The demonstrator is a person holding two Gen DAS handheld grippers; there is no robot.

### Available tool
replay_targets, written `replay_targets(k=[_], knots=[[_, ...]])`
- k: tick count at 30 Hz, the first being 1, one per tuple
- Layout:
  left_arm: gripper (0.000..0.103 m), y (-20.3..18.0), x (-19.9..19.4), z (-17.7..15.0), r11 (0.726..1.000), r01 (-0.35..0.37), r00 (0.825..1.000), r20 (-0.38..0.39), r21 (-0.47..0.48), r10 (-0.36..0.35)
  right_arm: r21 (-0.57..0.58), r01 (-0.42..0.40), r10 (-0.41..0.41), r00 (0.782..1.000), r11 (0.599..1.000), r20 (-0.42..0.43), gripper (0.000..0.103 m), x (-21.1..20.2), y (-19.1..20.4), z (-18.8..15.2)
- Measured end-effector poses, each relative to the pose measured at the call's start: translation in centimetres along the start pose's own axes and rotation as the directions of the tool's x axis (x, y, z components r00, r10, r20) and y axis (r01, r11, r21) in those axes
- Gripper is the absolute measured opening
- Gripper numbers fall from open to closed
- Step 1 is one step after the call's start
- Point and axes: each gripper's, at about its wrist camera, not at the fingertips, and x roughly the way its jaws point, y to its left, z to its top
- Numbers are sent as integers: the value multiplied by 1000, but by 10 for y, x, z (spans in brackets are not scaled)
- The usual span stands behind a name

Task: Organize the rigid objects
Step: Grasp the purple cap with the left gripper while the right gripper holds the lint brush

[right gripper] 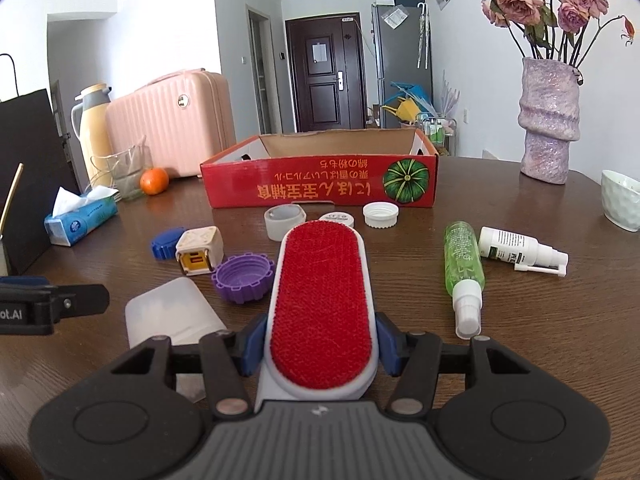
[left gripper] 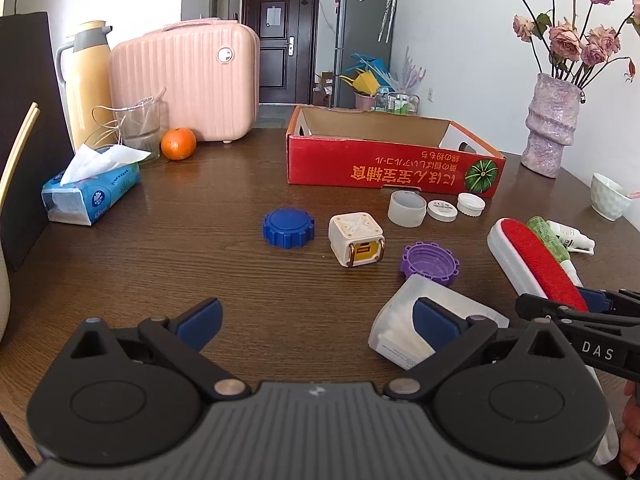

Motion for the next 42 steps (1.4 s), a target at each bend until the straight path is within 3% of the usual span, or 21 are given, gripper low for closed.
replay_targets(k=[16, 35, 37, 42], knots=[[103, -36, 16, 36, 996, 3, 1000, -14, 94, -1, 76, 18, -22, 998, 997, 54, 55, -9, -17, 5], [103, -92, 75, 51, 984, 38, 993, -117, 173, -17, 154, 84, -95, 993, 984, 68, 55, -8, -39, 10], [101, -96, 83, 50, 985, 37, 991, -136, 171, -13, 159, 88, -99, 993, 983, 64, 55, -7, -41, 10], [84, -101, 103, 46, 985, 39, 980, -197, 167, -5, 163, 92, -101, 994, 982, 51, 55, -2, -42, 10]])
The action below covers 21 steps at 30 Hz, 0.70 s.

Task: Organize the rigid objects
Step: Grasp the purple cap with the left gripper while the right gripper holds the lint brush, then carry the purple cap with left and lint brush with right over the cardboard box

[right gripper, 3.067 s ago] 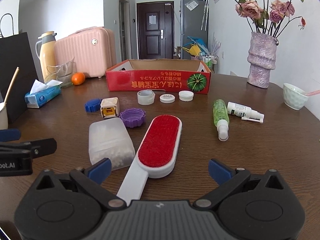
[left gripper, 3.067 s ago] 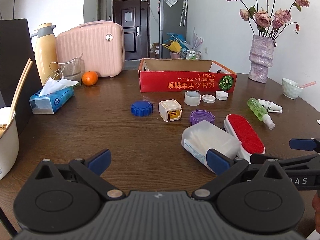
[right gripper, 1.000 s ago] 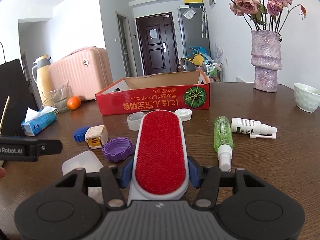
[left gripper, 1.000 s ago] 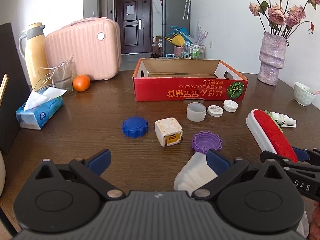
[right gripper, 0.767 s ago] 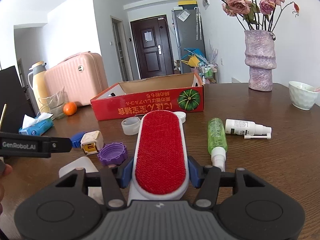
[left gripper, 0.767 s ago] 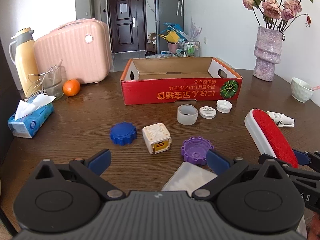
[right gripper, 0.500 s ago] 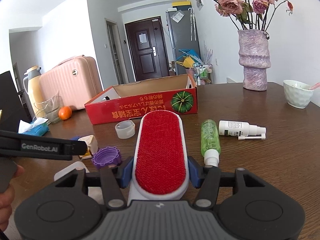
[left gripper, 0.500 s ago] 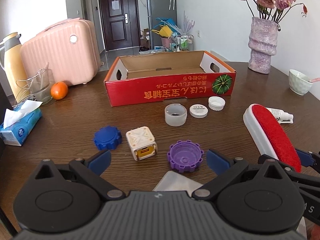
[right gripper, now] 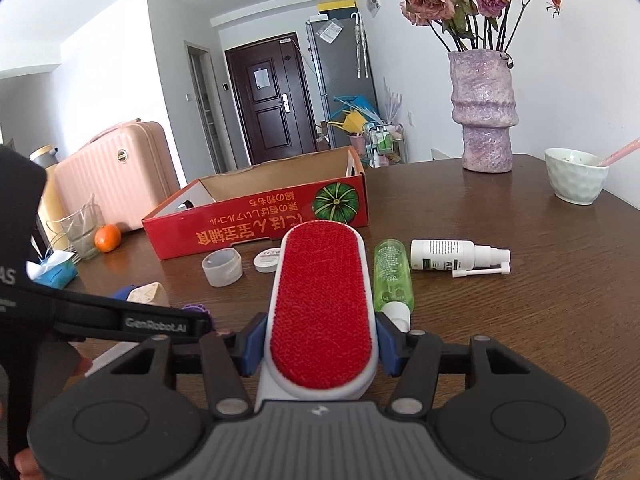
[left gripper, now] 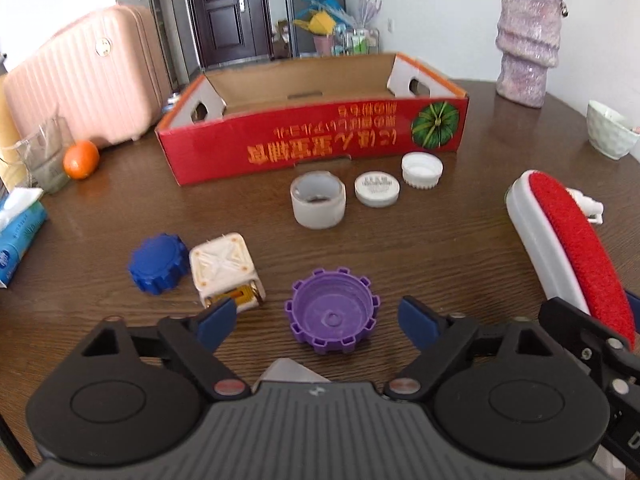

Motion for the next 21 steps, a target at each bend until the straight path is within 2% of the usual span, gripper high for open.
replay_targets(k=[2, 5, 10, 17, 21], knots=[[78, 0, 7, 0, 1000, 7, 1000, -18, -7, -7, -1, 1, -1, 1000, 1000, -3, 55, 1, 0, 0], [55, 3, 17, 0, 999, 47, 997, -52, -19, -48, -4, 2, -2, 1000, 1000, -4, 55, 3, 1, 0], [55, 12, 6, -1, 996, 81, 997, 4, -50, -81, -10, -1, 1, 1000, 1000, 5, 55, 1, 2, -1], [55, 25, -37, -3, 995, 74, 990, 127, -73, -65, -19, -9, 9, 1000, 1000, 17, 55, -2, 4, -1], [55, 31, -56, -10, 994, 72, 986, 159, -87, -58, -29, -21, 22, 999, 999, 28, 55, -5, 7, -1]])
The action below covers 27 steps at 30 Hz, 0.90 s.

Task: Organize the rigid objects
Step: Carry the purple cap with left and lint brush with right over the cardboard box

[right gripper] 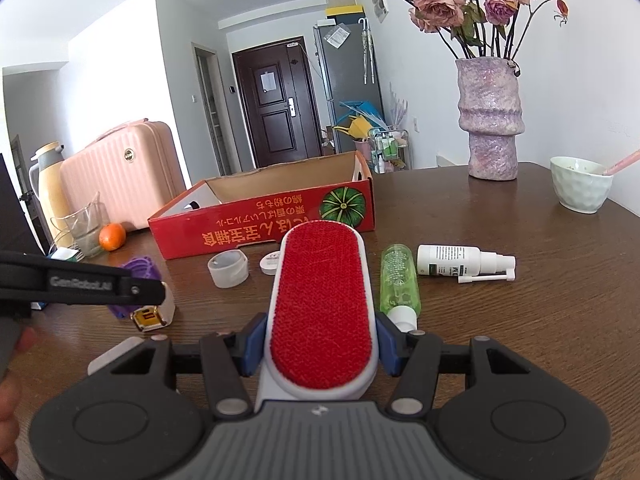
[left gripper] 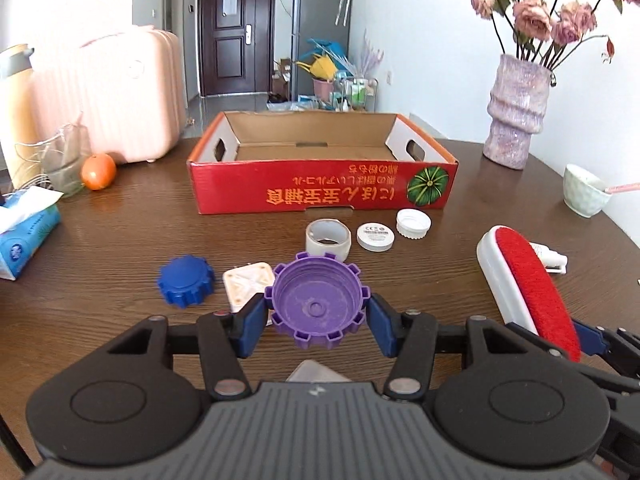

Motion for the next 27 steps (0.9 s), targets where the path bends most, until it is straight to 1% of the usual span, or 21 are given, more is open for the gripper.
replay_targets(k=[7, 15, 27], knots=[[55, 11, -24, -4, 1000, -13, 999, 47, -19, 14, -38, -16, 17, 999, 999, 36, 55, -13, 13, 7], [55, 21, -39, 0, 999, -18, 996, 85, -36, 21, -73, -16, 21, 998, 997, 63, 55, -23, 27, 20], [55, 25, -49, 24, 999, -23, 988, 151, -41, 29, -83, -1, 8, 996, 997, 86, 55, -16, 37, 45]])
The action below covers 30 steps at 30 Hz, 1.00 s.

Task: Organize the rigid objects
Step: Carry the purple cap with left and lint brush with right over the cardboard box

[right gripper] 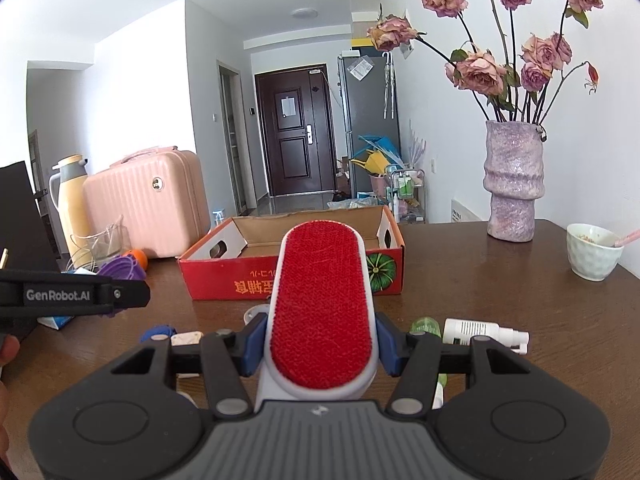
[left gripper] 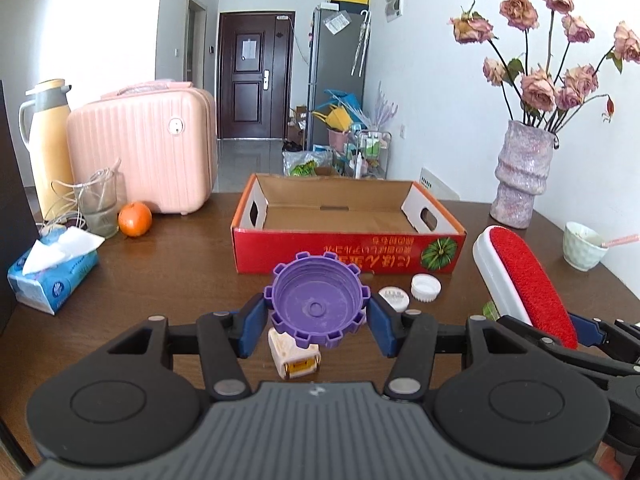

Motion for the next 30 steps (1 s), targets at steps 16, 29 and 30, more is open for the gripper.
replay_targets(k=[16, 29, 30], knots=[[55, 3, 31, 38, 999, -5, 999, 39, -37, 7, -14, 5, -5, 999, 1000, 33, 55, 38, 11, 39], [55, 7, 73, 64, 996, -12, 999, 41, -87, 16, 16, 16, -16, 999, 1000, 33, 55, 84, 9, 64], [55, 7, 76, 66, 996, -13, 999, 41, -88, 16, 16, 16, -16, 999, 1000, 29, 55, 88, 9, 66]])
